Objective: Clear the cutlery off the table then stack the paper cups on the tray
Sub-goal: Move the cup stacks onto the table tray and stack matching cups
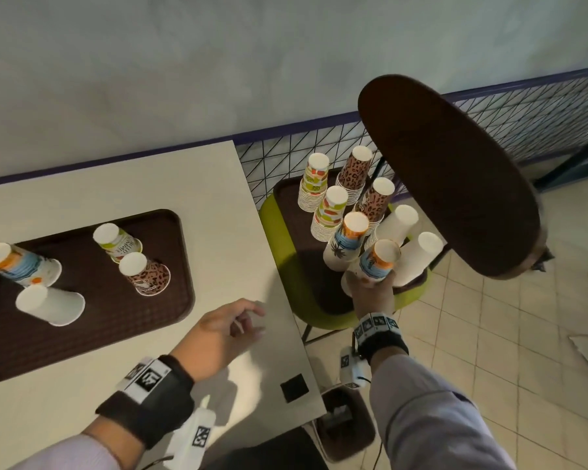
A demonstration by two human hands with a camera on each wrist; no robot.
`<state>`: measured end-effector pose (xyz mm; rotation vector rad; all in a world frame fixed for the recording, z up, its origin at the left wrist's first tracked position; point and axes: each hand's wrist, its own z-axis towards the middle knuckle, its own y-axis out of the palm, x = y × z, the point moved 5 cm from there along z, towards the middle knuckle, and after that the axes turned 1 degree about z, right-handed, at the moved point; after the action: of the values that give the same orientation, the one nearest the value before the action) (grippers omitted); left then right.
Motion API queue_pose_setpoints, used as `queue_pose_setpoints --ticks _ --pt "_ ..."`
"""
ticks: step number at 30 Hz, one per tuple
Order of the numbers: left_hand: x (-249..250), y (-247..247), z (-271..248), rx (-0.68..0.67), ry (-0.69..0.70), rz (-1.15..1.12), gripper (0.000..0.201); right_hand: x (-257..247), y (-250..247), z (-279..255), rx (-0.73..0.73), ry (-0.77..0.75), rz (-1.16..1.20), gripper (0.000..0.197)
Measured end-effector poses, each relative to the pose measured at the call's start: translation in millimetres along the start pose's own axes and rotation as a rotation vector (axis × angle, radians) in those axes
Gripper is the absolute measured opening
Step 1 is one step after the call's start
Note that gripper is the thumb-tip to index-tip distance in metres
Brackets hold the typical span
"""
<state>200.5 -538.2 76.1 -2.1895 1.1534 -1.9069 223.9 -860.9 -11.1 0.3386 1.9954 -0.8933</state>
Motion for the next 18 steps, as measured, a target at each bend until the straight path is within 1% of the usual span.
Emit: queue_pose_setpoints --ticks 3,6,9,12,15,18 --pt "7 12 23 -0.039 -0.100 0.120 0.033 -2 2 6 0.004 -0.058 -0.073 0.079" --pt "18 24 38 -0.052 -0.118 0.144 0.044 -6 4 7 -0.027 -0.098 -0.156 0.088" --pt "21 33 48 -0.038 -0.140 0.138 0.051 -7 2 6 -0.046 -0.124 -0.159 0.090" --pt "29 38 55 -0.015 -0.151 0.116 0.057 -5 -3 4 -0.055 -0.165 -0.129 0.092" --pt "35 41 59 0.017 -0.151 0.092 0.063 -5 -6 -1 -0.061 -0.224 -0.070 0.086" --pt "42 41 61 0.047 -0.142 0.032 0.079 -10 -5 -18 -0.115 -0.301 0.031 0.079"
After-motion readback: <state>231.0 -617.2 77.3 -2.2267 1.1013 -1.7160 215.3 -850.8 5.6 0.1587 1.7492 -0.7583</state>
